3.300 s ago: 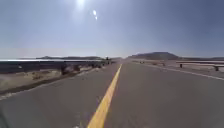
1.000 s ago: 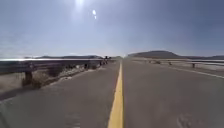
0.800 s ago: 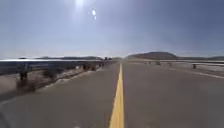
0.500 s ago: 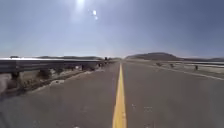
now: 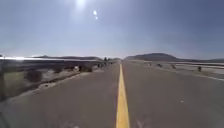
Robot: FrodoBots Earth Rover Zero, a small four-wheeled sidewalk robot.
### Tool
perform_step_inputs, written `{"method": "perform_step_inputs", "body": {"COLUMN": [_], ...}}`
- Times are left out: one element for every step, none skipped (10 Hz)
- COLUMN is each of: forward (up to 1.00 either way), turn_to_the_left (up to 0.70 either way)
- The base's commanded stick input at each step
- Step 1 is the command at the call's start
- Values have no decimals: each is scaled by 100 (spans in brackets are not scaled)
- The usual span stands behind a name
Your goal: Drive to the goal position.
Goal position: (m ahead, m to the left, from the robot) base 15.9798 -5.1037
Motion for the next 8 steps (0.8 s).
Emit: {"method": "perform_step_inputs", "body": {"forward": [85,85,85,85,85,85,85,85], "turn_to_the_left": [0,0,0,0,0,0,0,0]}}
